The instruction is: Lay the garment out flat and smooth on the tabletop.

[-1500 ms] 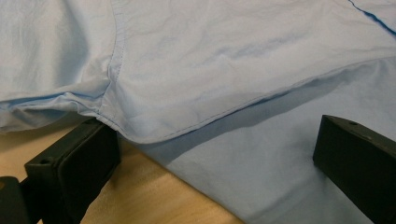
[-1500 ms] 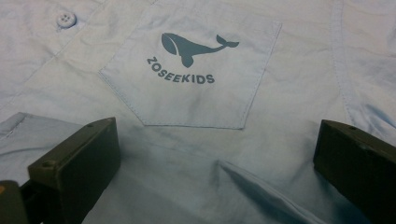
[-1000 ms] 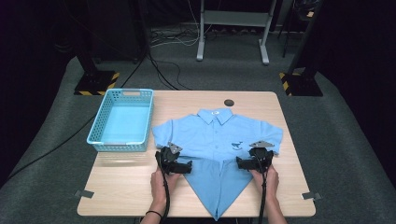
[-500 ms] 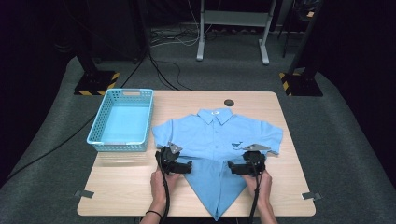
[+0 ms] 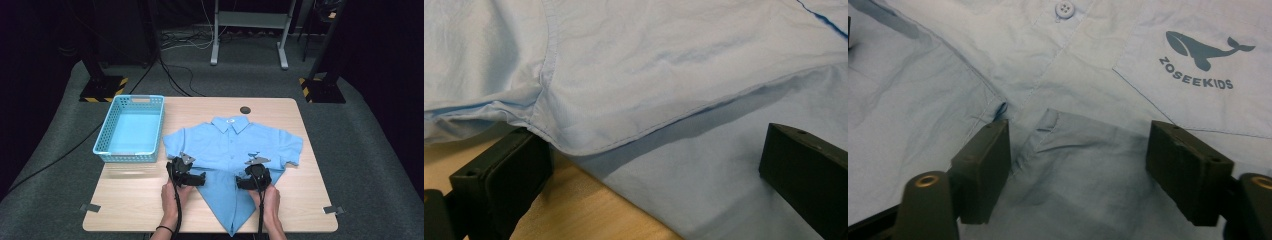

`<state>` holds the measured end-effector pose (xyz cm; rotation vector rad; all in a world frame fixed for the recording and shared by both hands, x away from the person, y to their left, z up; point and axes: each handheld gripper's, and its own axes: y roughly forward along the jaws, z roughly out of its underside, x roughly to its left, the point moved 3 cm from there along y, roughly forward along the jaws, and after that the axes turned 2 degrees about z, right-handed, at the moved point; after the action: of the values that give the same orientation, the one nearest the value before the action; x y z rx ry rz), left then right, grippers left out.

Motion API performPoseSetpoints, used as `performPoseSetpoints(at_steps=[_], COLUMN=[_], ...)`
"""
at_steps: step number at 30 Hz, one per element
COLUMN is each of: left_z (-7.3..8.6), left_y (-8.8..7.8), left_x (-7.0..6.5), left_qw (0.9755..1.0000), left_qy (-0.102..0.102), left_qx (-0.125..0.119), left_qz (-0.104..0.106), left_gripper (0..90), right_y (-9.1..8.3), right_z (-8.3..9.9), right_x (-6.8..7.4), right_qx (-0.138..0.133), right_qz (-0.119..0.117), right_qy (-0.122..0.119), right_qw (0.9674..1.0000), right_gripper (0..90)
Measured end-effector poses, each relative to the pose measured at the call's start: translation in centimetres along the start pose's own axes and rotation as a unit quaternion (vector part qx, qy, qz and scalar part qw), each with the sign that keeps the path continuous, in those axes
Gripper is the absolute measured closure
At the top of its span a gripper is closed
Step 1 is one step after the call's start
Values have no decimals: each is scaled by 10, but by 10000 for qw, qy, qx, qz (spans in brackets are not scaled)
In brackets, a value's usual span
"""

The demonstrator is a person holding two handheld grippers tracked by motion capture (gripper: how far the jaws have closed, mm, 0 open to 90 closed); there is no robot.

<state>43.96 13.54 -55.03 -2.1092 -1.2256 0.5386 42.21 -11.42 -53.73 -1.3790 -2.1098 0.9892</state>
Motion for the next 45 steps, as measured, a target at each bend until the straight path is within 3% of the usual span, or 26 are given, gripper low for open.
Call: performPoseSetpoints(at_steps=[10, 16, 24, 45], left_z=[0, 0, 0, 1], left_y=[0, 0, 0, -1], left_x=[0, 0, 0, -1], left_qw=[10000, 10000, 10000, 10000], left_qy=[4, 5, 1, 2], left_qx=[-4, -5, -3, 3], left_qz=[-5, -7, -8, -20], left_gripper=[0, 1, 2, 4], right_y=[-8, -8, -11, -59], right_z=[6, 10, 9, 12], right_x=[-6, -11, -11, -10], right_qx=[-189, -360, -388, -703], right_qz=[-18, -33, -25, 132], right_qy=[38, 178, 176, 118], right_qw=[9998, 9992, 9991, 9974], right_gripper=[666, 814, 852, 854])
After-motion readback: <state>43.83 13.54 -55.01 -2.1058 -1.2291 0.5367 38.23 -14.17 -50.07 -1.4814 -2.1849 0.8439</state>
